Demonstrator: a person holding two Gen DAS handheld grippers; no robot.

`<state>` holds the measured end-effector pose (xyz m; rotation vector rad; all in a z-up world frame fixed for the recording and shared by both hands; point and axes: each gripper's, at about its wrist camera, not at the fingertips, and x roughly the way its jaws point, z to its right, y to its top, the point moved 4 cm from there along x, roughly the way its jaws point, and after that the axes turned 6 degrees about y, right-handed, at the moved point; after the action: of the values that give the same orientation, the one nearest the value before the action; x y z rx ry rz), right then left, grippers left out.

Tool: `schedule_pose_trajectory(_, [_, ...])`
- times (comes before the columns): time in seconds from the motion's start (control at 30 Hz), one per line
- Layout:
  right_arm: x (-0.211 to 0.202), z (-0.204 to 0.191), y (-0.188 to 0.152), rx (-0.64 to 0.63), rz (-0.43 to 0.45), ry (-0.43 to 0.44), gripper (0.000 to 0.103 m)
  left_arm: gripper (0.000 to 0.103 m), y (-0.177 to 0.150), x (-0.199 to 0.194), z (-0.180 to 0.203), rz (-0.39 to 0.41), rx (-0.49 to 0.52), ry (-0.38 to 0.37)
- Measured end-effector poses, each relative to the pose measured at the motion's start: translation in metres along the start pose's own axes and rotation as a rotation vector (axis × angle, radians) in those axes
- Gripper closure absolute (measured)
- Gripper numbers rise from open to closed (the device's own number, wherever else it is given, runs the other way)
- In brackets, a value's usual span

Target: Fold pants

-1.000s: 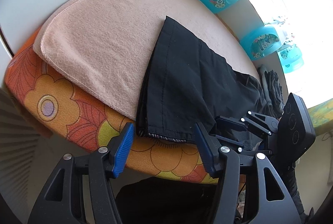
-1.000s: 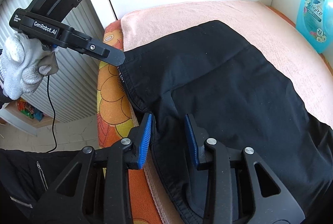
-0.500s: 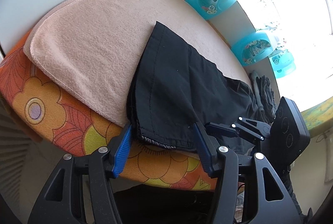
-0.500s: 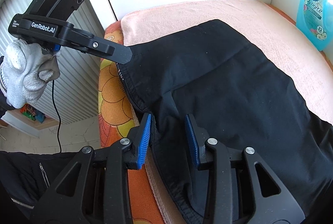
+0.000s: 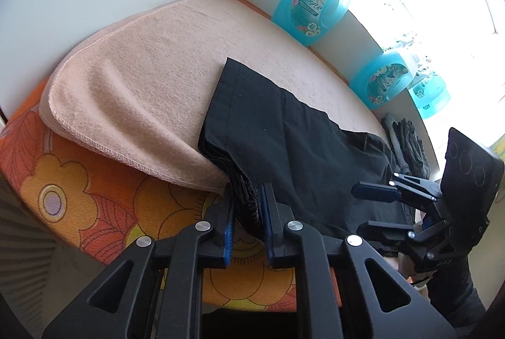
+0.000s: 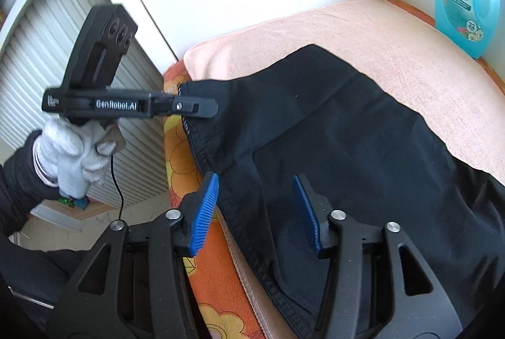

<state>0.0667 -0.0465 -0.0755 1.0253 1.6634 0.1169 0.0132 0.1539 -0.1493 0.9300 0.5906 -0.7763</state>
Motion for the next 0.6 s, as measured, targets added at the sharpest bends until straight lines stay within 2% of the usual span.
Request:
schedule_pose_trajectory(0.17, [0.007,0.002,0.055,0.074,0.004,0.007,0.046,0.091,-0.003,-0.006,0.011,0.039,0.059,0.0])
schedule_pose_trajectory(0.27, [0.032,0.003,0.082,0.132,-0.034,0.039,0.046,0.091,-0.005,-0.011,0.012,0.05,0.101,0.046])
schedule_pose_trajectory(0.4, [0.073,0.004,0.101,0.204,-0.097,0.069,0.046,0.091,-0.008,-0.011,0.01,0.053,0.115,0.037])
schedule_pose_trajectory(0.6, [0.116,0.013,0.114,0.242,-0.189,-0.001,0.046,0.093,-0.006,-0.008,0.027,0.079,0.169,-0.001])
